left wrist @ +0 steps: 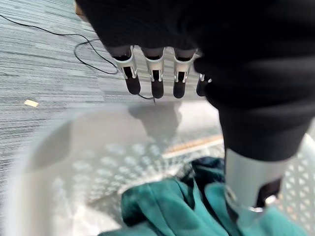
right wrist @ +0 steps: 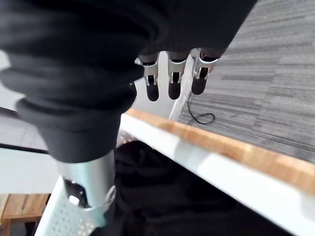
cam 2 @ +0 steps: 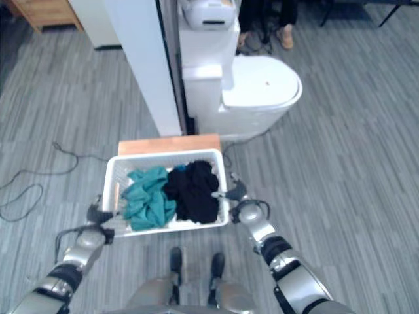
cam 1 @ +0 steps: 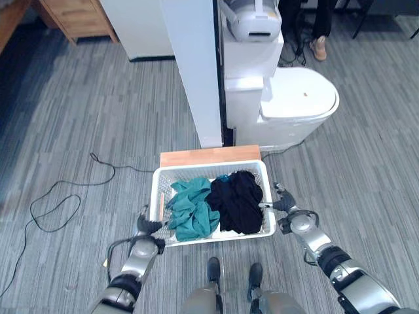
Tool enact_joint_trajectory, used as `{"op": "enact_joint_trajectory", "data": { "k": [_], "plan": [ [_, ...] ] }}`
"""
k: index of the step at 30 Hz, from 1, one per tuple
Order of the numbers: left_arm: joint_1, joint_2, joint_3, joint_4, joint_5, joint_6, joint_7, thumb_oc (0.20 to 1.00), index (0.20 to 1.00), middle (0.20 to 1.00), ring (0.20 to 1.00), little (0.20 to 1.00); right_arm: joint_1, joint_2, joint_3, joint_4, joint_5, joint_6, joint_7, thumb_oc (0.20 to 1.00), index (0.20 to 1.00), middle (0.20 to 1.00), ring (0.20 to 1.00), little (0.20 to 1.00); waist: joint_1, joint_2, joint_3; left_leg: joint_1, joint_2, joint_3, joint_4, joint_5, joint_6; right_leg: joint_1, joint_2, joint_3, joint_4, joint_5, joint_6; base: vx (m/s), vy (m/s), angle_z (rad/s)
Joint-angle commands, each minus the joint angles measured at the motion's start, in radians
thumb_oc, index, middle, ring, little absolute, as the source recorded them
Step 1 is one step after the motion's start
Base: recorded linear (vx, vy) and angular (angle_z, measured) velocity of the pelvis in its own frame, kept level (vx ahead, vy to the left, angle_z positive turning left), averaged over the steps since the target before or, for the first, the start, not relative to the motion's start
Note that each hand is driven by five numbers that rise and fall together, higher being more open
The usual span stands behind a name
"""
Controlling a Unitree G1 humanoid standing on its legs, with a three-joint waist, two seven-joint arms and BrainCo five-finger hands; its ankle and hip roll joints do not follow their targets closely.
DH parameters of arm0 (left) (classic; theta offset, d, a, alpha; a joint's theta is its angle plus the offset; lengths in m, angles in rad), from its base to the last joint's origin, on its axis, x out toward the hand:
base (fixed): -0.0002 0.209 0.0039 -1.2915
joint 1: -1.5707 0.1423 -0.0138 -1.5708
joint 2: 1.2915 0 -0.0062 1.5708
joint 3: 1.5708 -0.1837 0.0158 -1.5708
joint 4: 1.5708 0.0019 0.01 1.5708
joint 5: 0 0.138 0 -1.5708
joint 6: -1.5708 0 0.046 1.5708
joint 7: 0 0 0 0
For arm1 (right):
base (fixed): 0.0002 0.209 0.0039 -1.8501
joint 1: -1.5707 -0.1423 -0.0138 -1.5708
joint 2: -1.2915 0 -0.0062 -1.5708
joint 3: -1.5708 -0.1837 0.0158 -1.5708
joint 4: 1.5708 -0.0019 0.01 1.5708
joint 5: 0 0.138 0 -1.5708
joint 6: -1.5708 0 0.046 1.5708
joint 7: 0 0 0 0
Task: Grab the laundry basket,head to the washer,open it,put in the laundry and shut it.
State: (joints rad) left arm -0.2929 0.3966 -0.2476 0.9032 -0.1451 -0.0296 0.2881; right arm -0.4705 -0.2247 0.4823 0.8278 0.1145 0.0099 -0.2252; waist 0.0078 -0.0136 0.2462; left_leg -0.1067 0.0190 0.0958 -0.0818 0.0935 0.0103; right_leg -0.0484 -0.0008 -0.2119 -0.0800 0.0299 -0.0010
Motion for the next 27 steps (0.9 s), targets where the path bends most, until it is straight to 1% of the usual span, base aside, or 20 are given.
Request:
{"op": "enact_joint_trajectory", "data": {
  "k": [1, 3, 4, 5, 6, 7, 8, 12, 15, 17, 18, 20, 22, 23, 24, 26, 27],
  "plan": [
    [-0.084, 0.002, -0.041, 0.114, 0.030, 0.014, 0.039, 1.000, 1.000, 1.000, 1.000, 1.000, -0.024, 0.033, 0.020, 0.050, 0.067, -0.013, -0.026, 1.000, 1.000, 1.000, 1.000, 1.000, 0.005, -0.040, 0.047, -0.015, 0.003, 0.005, 0.001, -0.055, -0.050, -0.065, -0.048, 0.063, 0.033, -0.079, 0.107, -0.06, 0.005, -0.01],
    [-0.110, -0.026, -0.072, 0.164, 0.040, 0.023, 0.032, 1.000, 1.000, 1.000, 1.000, 1.000, -0.033, 0.055, 0.027, 0.075, 0.099, -0.012, -0.024, 1.000, 1.000, 1.000, 1.000, 1.000, -0.001, -0.038, 0.055, -0.033, 0.002, 0.002, 0.002, -0.048, -0.050, -0.084, -0.045, 0.071, 0.040, -0.076, 0.105, -0.03, 0.007, -0.01],
    [-0.111, -0.026, -0.072, 0.164, 0.040, 0.023, 0.032, 1.000, 1.000, 1.000, 1.000, 1.000, -0.034, 0.055, 0.027, 0.075, 0.099, -0.013, -0.024, 1.000, 1.000, 1.000, 1.000, 1.000, -0.001, -0.038, 0.055, -0.034, 0.002, 0.002, 0.003, -0.048, -0.050, -0.085, -0.045, 0.071, 0.040, -0.076, 0.105, 0.00, 0.000, 0.00],
    [-0.111, -0.038, -0.080, 0.175, 0.046, 0.024, 0.028, 0.856, 0.856, 0.856, 0.856, 0.856, -0.033, 0.063, 0.031, 0.078, 0.110, -0.015, -0.022, 0.558, 0.558, 0.558, 0.558, 0.558, -0.003, -0.038, 0.057, -0.038, 0.003, 0.003, 0.003, -0.046, -0.050, -0.091, -0.043, 0.075, 0.043, -0.075, 0.104, 0.00, 0.000, 0.00],
    [-0.107, -0.048, -0.088, 0.181, 0.054, 0.026, 0.025, 0.495, 0.495, 0.495, 0.495, 0.495, -0.027, 0.069, 0.032, 0.071, 0.122, -0.020, -0.019, 0.200, 0.200, 0.200, 0.200, 0.200, -0.005, -0.038, 0.058, -0.040, 0.002, 0.004, 0.002, -0.045, -0.051, -0.095, -0.042, 0.078, 0.045, -0.075, 0.103, 0.00, 0.000, 0.00],
    [-0.107, -0.048, -0.088, 0.181, 0.054, 0.026, 0.025, 0.495, 0.495, 0.495, 0.495, 0.495, -0.027, 0.069, 0.032, 0.071, 0.122, -0.020, -0.019, 0.200, 0.200, 0.200, 0.200, 0.200, -0.005, -0.038, 0.058, -0.040, 0.002, 0.004, 0.002, -0.045, -0.051, -0.095, -0.042, 0.078, 0.045, -0.075, 0.103, 0.00, 0.000, 0.00],
    [-0.084, -0.072, -0.093, 0.167, 0.057, 0.022, 0.024, 0.200, 0.200, 0.200, 0.200, 0.200, -0.011, 0.072, 0.030, 0.047, 0.156, -0.034, -0.014, 0.200, 0.200, 0.200, 0.200, 0.200, -0.008, -0.038, 0.057, -0.044, 0.003, 0.007, 0.001, -0.043, -0.052, -0.099, -0.041, 0.084, 0.048, -0.075, 0.103, 0.00, -0.010, -0.05],
    [0.015, -0.090, -0.062, 0.084, 0.052, 0.012, 0.016, 0.200, 0.200, 0.200, 0.200, 0.200, 0.061, 0.038, -0.001, -0.054, 0.210, -0.060, 0.004, 0.200, 0.200, 0.200, 0.200, 0.200, -0.013, -0.039, 0.046, -0.028, 0.004, 0.014, -0.001, -0.050, -0.053, -0.085, -0.039, 0.090, 0.043, -0.078, 0.102, 0.03, -0.043, -0.02],
    [0.183, -0.072, 0.024, -0.125, 0.016, -0.011, -0.020, 0.200, 0.200, 0.200, 0.200, 0.200, 0.247, -0.058, -0.104, -0.259, 0.209, -0.080, 0.042, 0.200, 0.200, 0.200, 0.200, 0.200, -0.026, -0.035, 0.007, 0.030, 0.011, 0.023, -0.003, -0.071, -0.055, -0.028, -0.036, 0.084, 0.029, -0.096, 0.098, 0.10, -0.147, 0.05],
    [0.237, -0.057, 0.046, -0.225, 0.008, -0.016, -0.042, 0.200, 0.200, 0.200, 0.200, 0.200, 0.313, -0.083, -0.144, -0.326, 0.205, -0.084, 0.054, 0.200, 0.200, 0.200, 0.200, 0.200, -0.032, -0.033, -0.002, 0.048, 0.014, 0.023, -0.001, -0.079, -0.058, -0.010, -0.033, 0.087, 0.026, -0.104, 0.095, 0.01, -0.154, 0.11],
    [0.297, -0.043, 0.068, -0.363, -0.004, -0.023, -0.080, 0.200, 0.200, 0.200, 0.200, 0.200, 0.398, -0.105, -0.211, -0.416, 0.215, -0.096, 0.070, 0.200, 0.200, 0.200, 0.200, 0.200, -0.046, -0.033, -0.010, 0.062, 0.025, 0.022, 0.024, -0.091, -0.064, 0.015, -0.026, 0.092, 0.023, -0.118, 0.088, -0.05, -0.173, 0.02],
    [0.321, -0.044, 0.068, -0.439, -0.017, -0.025, -0.093, 0.200, 0.200, 0.200, 0.200, 0.200, 0.438, -0.111, -0.238, -0.469, 0.217, -0.104, 0.075, 0.200, 0.200, 0.200, 0.200, 0.200, -0.059, -0.034, -0.014, 0.063, 0.030, 0.020, 0.066, -0.112, -0.065, 0.024, -0.022, 0.107, 0.029, -0.125, 0.082, -0.04, -0.100, -0.10],
    [0.335, -0.044, 0.070, -0.467, -0.027, -0.027, -0.101, 0.200, 0.200, 0.200, 0.200, 0.200, 0.454, -0.113, -0.249, -0.492, 0.220, -0.103, 0.080, 0.200, 0.200, 0.200, 0.200, 0.200, -0.064, -0.035, -0.015, 0.064, 0.032, 0.018, 0.088, -0.123, -0.064, 0.027, -0.020, 0.114, 0.038, -0.130, 0.079, -0.04, -0.012, -0.17],
    [0.342, -0.047, 0.058, -0.523, -0.048, -0.034, -0.106, 0.200, 0.200, 0.200, 0.200, 0.200, 0.473, -0.118, -0.265, -0.543, 0.229, -0.107, 0.082, 0.200, 0.200, 0.200, 0.200, 0.200, -0.072, -0.036, -0.010, 0.066, 0.027, -0.018, 0.133, -0.146, -0.062, 0.032, -0.016, 0.146, 0.059, -0.136, 0.072, -0.05, 0.004, -0.15],
    [0.342, -0.046, 0.058, -0.523, -0.048, -0.033, -0.106, 0.200, 0.200, 0.200, 0.200, 0.200, 0.473, -0.118, -0.265, -0.543, 0.229, -0.107, 0.082, 0.200, 0.200, 0.200, 0.200, 0.200, -0.072, -0.037, -0.012, 0.062, 0.027, -0.018, 0.132, -0.143, -0.062, 0.028, -0.017, 0.146, 0.058, -0.134, 0.072, -0.07, 0.040, -0.25],
    [0.346, -0.048, 0.046, -0.566, -0.054, -0.040, -0.107, 0.200, 0.200, 0.200, 0.200, 0.200, 0.485, -0.125, -0.276, -0.583, 0.232, -0.113, 0.091, 0.200, 0.200, 0.200, 0.200, 0.200, -0.081, -0.038, -0.014, 0.055, 0.000, -0.099, 0.156, -0.163, -0.066, 0.017, -0.011, 0.190, 0.075, -0.132, 0.069, -0.08, 0.095, -0.75],
    [0.335, -0.045, 0.028, -0.614, -0.049, -0.044, -0.114, 0.200, 0.200, 0.200, 0.200, 0.200, 0.495, -0.133, -0.284, -0.621, 0.234, -0.117, 0.097, 0.200, 0.200, 0.200, 0.200, 0.200, -0.094, -0.034, -0.019, 0.043, -0.044, -0.198, 0.184, -0.184, -0.062, 0.001, -0.004, 0.249, 0.082, -0.120, 0.072, -0.12, 0.143, -1.15]
  ]
}}
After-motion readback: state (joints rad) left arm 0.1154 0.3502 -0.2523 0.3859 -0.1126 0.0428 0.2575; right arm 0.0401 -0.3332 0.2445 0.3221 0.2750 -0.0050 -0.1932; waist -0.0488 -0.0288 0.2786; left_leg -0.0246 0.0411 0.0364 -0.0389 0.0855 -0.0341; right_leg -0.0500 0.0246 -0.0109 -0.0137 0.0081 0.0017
